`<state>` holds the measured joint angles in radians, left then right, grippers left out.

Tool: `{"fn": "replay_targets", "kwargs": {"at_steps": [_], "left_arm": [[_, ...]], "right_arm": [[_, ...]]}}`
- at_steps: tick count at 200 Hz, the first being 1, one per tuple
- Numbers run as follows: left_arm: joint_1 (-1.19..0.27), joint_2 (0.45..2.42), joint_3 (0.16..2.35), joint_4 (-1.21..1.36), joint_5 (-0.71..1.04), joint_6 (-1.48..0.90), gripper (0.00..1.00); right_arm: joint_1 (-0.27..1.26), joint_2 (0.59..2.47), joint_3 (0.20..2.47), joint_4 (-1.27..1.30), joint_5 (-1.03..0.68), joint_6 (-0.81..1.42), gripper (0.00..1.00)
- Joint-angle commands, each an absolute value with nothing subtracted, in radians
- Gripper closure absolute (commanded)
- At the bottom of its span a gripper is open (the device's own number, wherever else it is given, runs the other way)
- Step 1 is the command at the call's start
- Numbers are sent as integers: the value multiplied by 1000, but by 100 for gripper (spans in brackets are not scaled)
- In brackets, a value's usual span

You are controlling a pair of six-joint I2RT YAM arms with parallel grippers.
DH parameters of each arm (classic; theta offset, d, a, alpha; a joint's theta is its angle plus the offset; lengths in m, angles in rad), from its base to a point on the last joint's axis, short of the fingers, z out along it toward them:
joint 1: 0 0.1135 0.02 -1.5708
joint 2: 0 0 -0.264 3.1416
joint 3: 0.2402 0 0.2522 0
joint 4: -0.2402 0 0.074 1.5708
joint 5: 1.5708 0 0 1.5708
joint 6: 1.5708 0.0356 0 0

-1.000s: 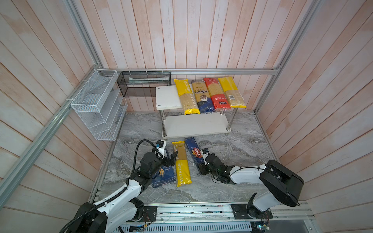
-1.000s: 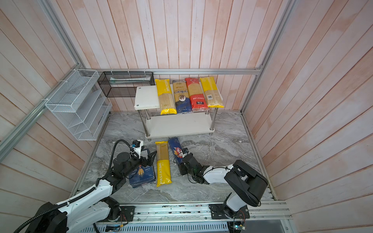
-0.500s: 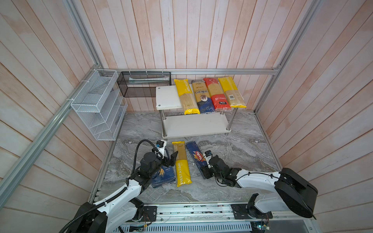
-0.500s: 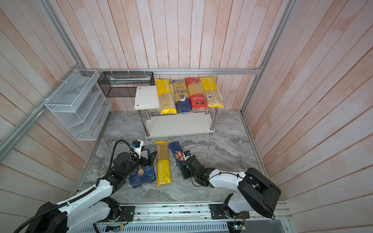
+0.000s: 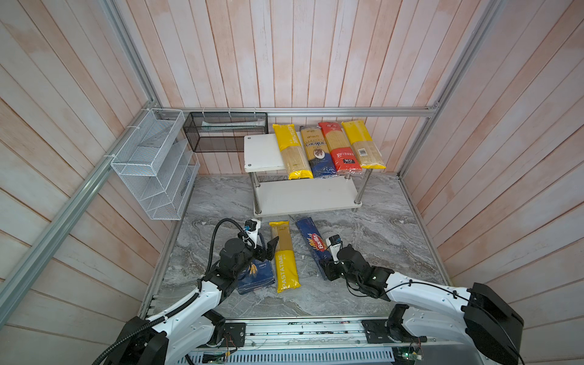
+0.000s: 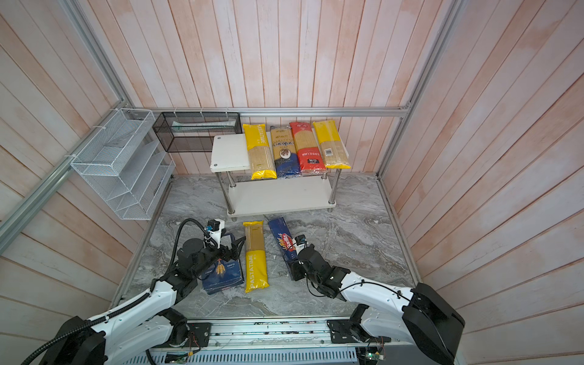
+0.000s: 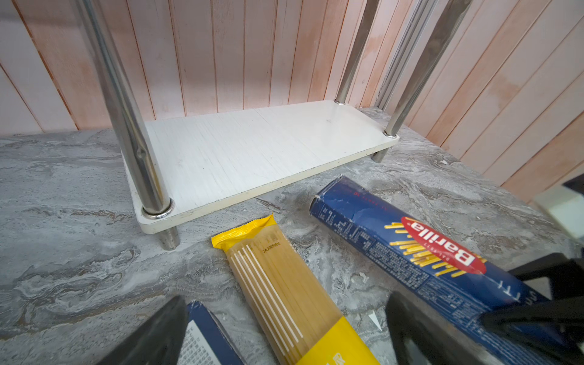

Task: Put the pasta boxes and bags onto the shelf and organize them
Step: 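Lift the blue Barilla box and swing it toward the shelf with the right gripper, then lower the Barilla box onto the shelf's lower tier with the right gripper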

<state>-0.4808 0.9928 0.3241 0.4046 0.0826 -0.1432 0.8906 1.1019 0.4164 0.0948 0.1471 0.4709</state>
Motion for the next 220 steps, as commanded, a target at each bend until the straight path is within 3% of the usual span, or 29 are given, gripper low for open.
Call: {"fn": "replay_targets", "kwargs": {"at_steps": [1,80,220], "left_arm": [[-485,990,328,423,101,-150,0],[-485,989,328,421,105,-151,0],[-485,972,330,404,88,-144,0]], "right_arm": [[894,1012,421,204,245,461,85],[829,976,558,45,296,406,85],[488,1164,781,55,107,329,85]]}}
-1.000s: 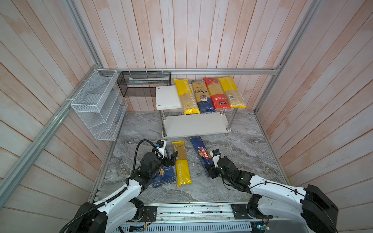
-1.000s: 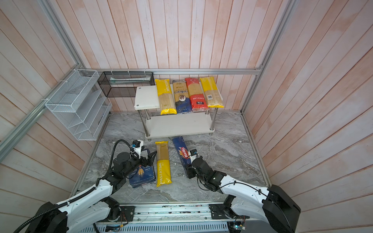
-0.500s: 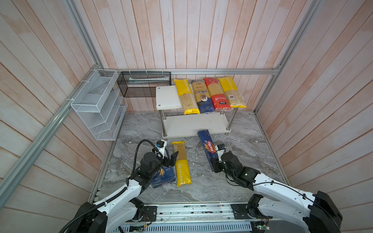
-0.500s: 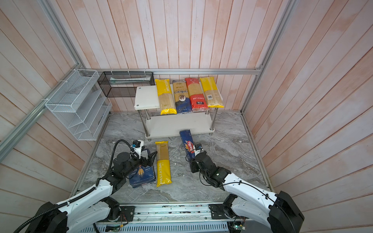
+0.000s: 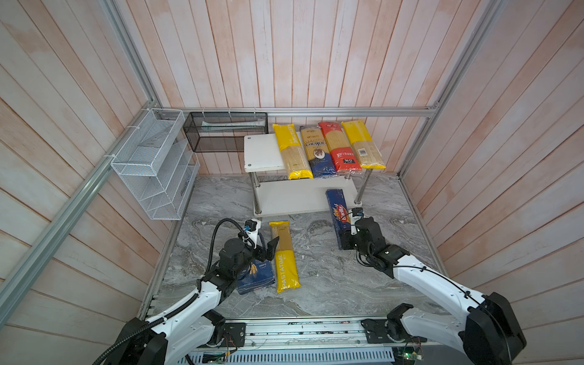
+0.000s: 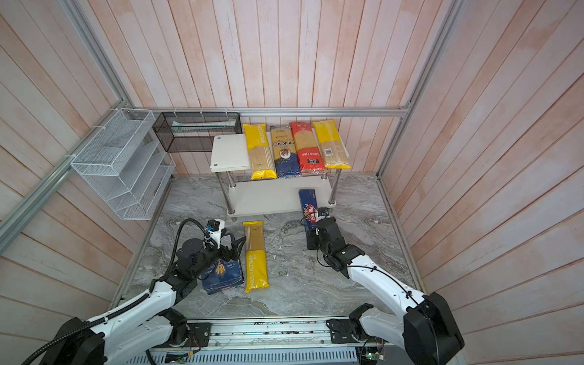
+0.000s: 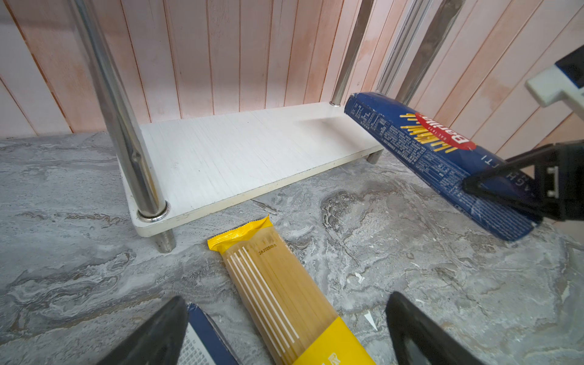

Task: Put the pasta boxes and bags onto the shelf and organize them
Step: 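Lower the Barilla box onto the shelf's lower tier with the right gripper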

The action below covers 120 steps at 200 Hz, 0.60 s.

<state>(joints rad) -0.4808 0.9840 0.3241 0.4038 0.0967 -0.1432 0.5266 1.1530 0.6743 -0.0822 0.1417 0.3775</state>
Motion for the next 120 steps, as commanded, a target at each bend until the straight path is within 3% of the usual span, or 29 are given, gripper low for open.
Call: {"fn": "replay_targets", "kwargs": {"at_steps": [1,120], "left_arm": [[-485,972,330,403,88,-144,0],[-485,969,333,389,62,-137,0]], "right_arm": [[486,1166,784,54,106,327,85],[339,1461,1006,108,55,181,85]]}}
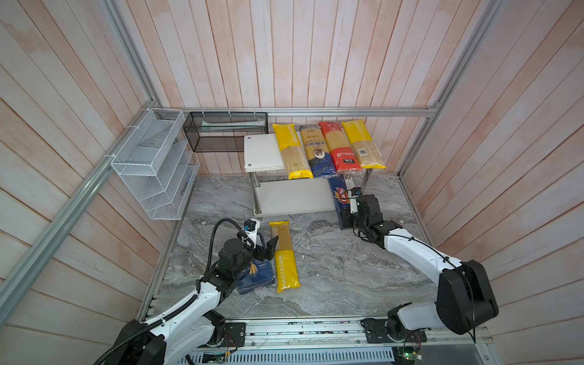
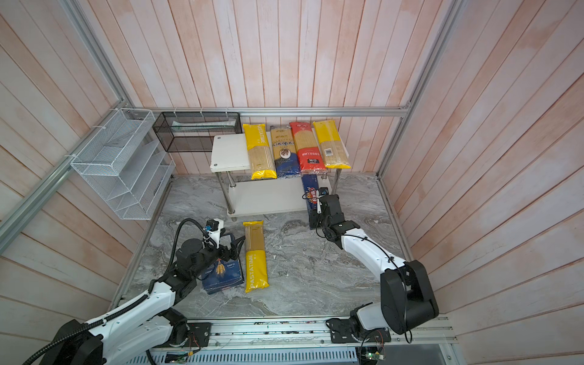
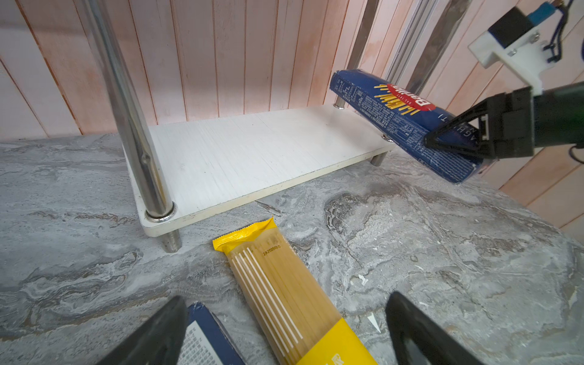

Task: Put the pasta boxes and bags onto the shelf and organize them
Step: 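Lower the Barilla box onto the shelf's lower tier with the right gripper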

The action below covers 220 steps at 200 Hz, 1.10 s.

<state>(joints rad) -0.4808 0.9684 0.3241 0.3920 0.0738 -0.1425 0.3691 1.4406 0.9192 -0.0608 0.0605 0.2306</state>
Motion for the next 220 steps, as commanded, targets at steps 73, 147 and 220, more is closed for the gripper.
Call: {"fn": "replay_targets", "kwargs": {"at_steps": [73,147,220], "left_arm": [[-485,985,331,400,57,-141,0],[-485,995,338,390,44,-137,0],[-485,1000,345,381,47,-138,0]], "right_arm": [[278,1620,1106,153,44,181,85],[249,1764,1241,160,0,146,85],[207,1824,1235,177,-36,169,75]]}}
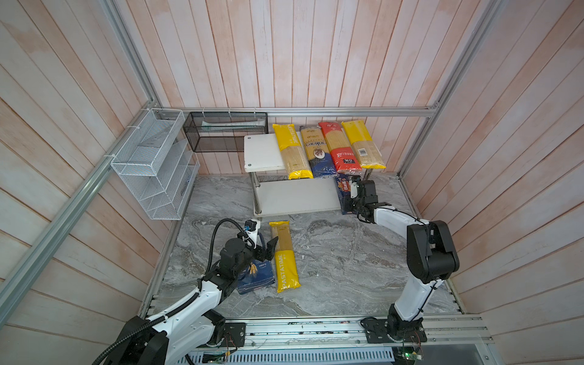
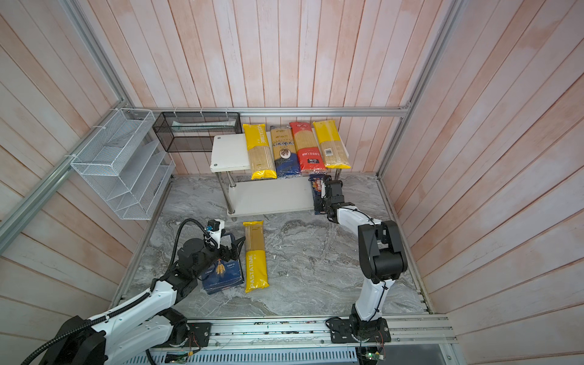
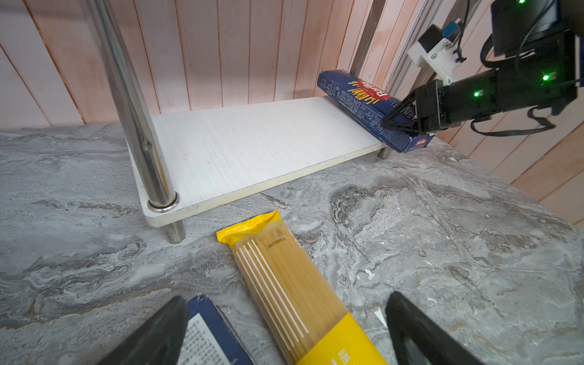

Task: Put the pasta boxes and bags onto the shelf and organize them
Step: 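Lower the Barilla box onto the shelf's lower tier with the right gripper, then open the right gripper to release the Barilla box and withdraw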

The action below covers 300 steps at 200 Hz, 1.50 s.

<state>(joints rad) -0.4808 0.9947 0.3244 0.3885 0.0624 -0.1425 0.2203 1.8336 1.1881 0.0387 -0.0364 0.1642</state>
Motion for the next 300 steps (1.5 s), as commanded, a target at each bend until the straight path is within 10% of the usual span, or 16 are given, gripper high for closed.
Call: {"fn": "replay_targets", "kwargs": {"at_steps": [1,103,300], "left_arm": [[-485,1000,345,381,47,-138,0],[-485,1023,351,391,65,-150,0],[-485,888,340,334,23,-172,0]], "right_arm": [[207,1824,1235,176,-36,169,74],[206,1723,1195,123,-22,171,38],[628,1052,668,92,42,436,28]]}}
